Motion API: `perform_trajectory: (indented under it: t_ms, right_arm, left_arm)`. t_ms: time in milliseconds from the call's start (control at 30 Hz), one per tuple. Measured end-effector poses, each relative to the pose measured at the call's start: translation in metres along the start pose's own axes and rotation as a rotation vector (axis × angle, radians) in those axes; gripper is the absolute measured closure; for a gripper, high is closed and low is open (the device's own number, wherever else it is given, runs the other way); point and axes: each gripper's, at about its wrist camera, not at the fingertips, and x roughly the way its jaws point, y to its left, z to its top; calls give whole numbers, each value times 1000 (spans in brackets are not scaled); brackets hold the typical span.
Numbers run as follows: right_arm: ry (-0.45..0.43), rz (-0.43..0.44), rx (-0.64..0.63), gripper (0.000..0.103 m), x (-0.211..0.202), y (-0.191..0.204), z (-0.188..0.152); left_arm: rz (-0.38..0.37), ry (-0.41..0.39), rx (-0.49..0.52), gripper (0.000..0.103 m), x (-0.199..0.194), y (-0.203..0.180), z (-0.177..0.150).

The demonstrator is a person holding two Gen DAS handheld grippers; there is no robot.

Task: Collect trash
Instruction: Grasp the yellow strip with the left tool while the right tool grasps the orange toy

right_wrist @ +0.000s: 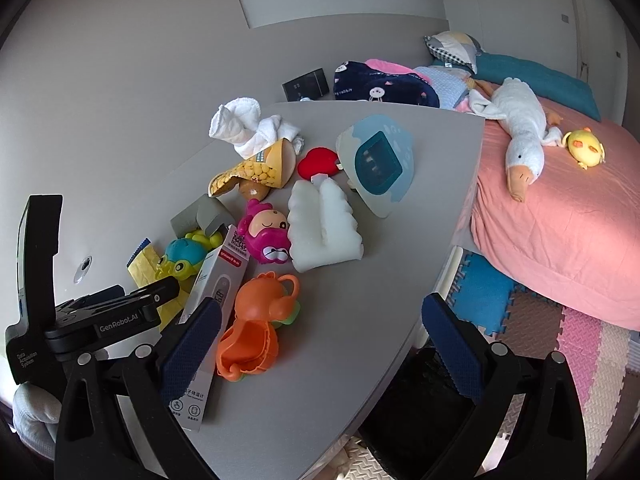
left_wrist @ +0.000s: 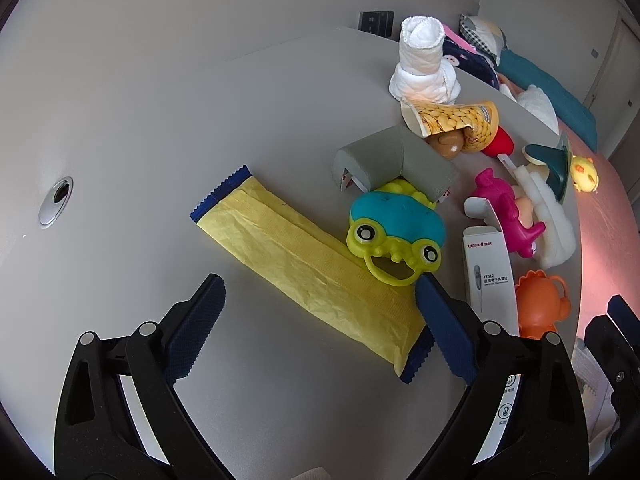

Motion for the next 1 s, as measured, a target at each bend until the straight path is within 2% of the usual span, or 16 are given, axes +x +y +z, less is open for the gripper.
perform_trajectory:
  t_ms: [167,233,367,433,500,667,700,833,900,1000]
  right_arm:
    - [9,6,-30,3,4,7,-3]
    - [17,9,-38,3,7,10,-4]
    - [34,3,-57,3,15,16,-7]
    - [45,5,-60,4,19,18,-8]
    - [58,8,-63,9,24,20,-9]
    - [86,7,-70,21,37,25,-11]
    - [83,-12,-84,26,38,28,-11]
    - [82,-61,-121,33,45,36,-8]
    - [74,-93,-142,44,48,41,-8]
    - [65,-79,-134,48,48,40,-8]
  left_arm:
    - [5,-1,-47,29,2,23,4]
    - [10,-6,-64,40,2,32,5]
    - [15,-22,-62,53,0,45,7]
    - [51,-34,-51,68,1,46,6]
    - [79,-46,-47,74,1,47,6]
    - [92,-70,-41,79,2,47,6]
    - [100,-75,-29,79,2,46,5]
    - [106,-77,-8,79,1,44,5]
    - [101,-77,-6,79,2,44,5]
    - [90,-78,-7,81,1,45,5]
